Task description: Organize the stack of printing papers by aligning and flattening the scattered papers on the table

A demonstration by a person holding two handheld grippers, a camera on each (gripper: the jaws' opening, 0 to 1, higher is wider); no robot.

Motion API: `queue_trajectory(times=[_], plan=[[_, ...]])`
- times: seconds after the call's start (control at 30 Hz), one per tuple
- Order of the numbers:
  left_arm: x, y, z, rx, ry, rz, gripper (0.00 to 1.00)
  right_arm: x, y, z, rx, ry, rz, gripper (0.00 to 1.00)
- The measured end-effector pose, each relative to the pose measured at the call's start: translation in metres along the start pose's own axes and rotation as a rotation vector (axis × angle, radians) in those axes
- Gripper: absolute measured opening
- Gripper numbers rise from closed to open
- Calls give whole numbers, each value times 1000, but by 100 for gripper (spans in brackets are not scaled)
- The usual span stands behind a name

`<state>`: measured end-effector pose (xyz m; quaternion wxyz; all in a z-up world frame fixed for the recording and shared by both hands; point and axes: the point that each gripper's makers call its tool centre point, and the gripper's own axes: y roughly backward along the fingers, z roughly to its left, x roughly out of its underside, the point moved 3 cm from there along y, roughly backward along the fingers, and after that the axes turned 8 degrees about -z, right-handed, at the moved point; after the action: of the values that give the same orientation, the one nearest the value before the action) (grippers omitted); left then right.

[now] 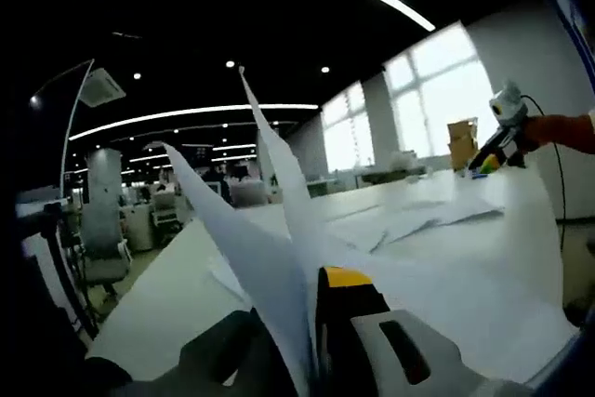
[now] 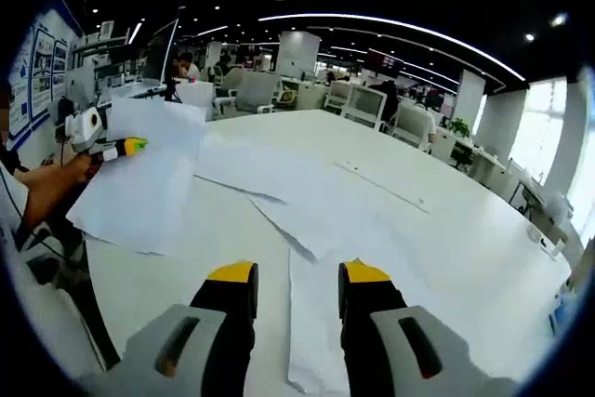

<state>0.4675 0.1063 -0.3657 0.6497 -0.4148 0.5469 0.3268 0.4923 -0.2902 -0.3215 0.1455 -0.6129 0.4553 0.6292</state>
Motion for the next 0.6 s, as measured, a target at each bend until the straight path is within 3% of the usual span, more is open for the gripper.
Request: queue_trajectory(times=[0.17, 0.6], plan=[[-3, 2, -2, 20, 3, -25, 6, -1, 5, -3, 9, -13, -13, 44], [3, 1, -7, 54, 1, -2, 7, -5, 28, 5, 22, 11, -24, 79]])
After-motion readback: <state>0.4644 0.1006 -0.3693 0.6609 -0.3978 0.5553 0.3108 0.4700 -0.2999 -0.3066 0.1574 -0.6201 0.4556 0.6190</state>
